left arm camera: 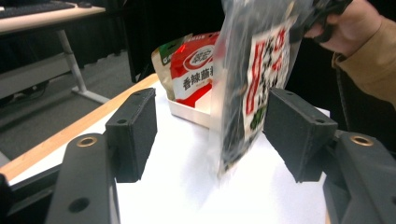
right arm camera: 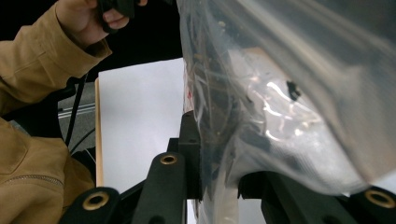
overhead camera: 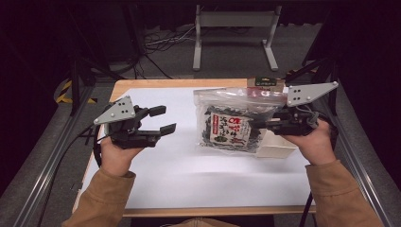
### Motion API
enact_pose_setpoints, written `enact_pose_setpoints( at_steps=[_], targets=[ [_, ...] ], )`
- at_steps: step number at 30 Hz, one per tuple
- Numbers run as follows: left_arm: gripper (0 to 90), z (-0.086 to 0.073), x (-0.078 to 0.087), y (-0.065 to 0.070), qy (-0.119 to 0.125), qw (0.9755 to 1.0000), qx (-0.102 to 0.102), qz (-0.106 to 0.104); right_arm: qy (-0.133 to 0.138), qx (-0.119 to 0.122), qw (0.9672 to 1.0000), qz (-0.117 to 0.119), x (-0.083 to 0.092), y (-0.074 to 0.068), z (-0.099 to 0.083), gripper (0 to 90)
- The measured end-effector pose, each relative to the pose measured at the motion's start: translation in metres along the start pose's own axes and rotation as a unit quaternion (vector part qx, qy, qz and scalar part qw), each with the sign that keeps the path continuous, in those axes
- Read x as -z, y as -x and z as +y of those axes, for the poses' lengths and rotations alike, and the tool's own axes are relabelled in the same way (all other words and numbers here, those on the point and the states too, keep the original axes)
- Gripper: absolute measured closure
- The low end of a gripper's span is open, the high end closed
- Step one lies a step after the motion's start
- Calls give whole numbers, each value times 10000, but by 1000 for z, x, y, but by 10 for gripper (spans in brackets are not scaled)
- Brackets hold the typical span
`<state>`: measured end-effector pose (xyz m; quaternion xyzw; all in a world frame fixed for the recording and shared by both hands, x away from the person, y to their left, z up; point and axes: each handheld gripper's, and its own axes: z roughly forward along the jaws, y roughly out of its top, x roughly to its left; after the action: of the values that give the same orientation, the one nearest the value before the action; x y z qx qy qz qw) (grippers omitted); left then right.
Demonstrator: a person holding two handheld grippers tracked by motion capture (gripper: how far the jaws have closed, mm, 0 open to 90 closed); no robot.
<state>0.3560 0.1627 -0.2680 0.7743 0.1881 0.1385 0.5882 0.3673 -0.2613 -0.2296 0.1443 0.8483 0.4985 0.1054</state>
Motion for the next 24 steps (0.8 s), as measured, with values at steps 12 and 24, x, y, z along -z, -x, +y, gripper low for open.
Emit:
enact_pose_setpoints(
  at_steps=[12, 24],
  targets=[
    [318, -20, 8, -7, -160, 9993, 171, 295, 283, -138, 9987, -393, 31, 6, 9, 757],
    [250, -59, 8, -27, -251, 9964, 373, 725, 397, -228, 9932, -1066, 60, 14, 7, 757]
  ],
)
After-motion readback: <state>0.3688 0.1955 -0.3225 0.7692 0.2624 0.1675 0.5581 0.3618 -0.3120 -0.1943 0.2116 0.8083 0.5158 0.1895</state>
